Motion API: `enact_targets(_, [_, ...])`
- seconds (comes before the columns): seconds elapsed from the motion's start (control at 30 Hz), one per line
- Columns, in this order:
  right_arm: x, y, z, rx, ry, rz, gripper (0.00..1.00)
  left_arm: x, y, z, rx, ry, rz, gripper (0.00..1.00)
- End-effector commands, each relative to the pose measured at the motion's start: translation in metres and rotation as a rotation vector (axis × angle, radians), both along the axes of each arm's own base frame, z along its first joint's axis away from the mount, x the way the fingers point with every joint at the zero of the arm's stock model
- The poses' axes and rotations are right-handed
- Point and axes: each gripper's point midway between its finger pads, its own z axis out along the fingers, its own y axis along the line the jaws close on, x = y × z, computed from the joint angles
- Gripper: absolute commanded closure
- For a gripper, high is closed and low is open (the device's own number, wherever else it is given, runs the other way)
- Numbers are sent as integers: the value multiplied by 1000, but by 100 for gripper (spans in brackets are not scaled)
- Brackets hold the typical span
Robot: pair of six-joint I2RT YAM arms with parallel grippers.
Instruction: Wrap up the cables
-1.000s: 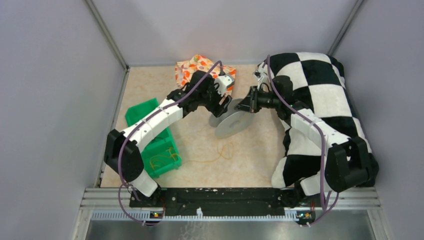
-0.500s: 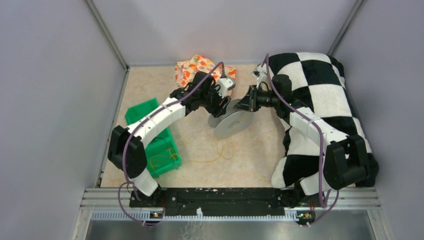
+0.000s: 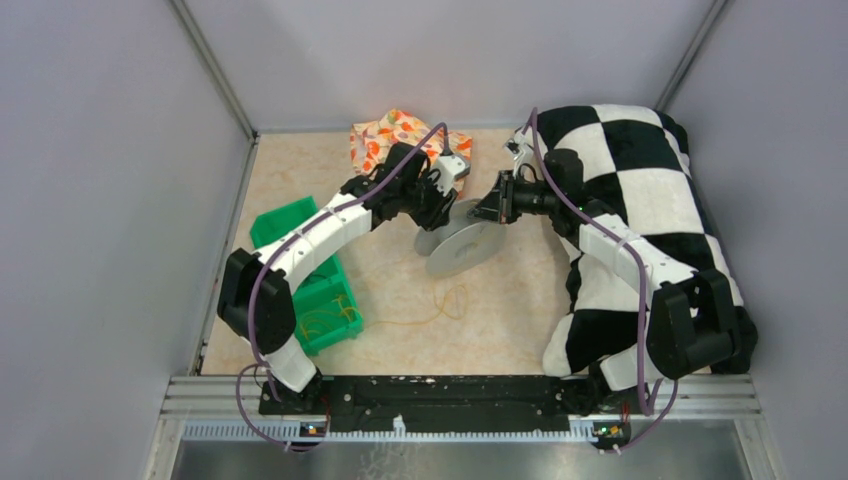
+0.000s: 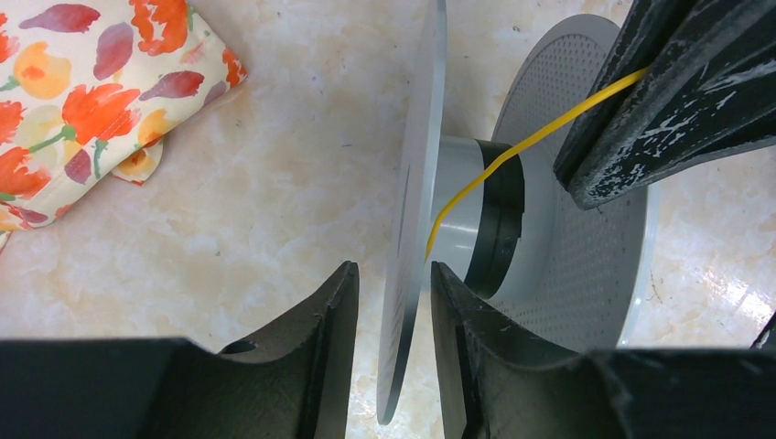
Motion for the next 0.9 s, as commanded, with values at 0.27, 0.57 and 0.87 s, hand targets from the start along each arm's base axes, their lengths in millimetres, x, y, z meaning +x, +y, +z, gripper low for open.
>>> enact_targets(0.27, [8,9,26,35,-83,21,100,13,-7,20,-43,-65,-9,75])
enact_targets(0.57, [10,7,24,28,-75,6,92,12,-6,16,-41,-61,-8,100])
enact_targets(0.87, [19,-10,36,-64,-81,-113,19,13,-2,28,-53,-85,24,100])
